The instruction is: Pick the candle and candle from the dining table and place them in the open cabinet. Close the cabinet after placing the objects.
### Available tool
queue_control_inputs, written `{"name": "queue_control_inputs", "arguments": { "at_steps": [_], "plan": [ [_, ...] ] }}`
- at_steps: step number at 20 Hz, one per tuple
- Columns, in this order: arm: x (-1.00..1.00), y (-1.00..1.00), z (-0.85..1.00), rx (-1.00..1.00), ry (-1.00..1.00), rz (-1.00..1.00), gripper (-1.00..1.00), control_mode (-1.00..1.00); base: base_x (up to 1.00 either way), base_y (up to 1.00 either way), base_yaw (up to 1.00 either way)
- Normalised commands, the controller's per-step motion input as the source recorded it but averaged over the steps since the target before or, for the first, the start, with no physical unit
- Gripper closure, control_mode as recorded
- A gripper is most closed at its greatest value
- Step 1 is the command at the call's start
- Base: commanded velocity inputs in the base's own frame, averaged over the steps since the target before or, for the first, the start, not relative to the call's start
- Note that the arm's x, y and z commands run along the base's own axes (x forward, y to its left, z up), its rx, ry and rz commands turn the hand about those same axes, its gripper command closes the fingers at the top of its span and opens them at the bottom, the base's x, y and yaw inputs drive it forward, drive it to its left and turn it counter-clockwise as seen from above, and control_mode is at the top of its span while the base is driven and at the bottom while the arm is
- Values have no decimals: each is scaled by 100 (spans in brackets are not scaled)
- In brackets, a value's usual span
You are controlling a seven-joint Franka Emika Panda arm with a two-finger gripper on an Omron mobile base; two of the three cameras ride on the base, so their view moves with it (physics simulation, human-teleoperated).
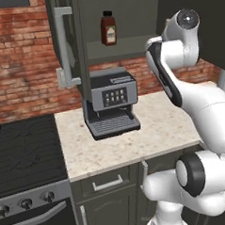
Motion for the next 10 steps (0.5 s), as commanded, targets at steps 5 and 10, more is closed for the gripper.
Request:
{"name": "queue_control_inputs", "arguments": {
  "at_steps": [5,10],
  "plan": [
    [40,-13,-3,-4,-2,0,100,-100,0,0,0],
    [40,-17,-14,-2,0,0,100,-100,0,0,0]
  ]
}}
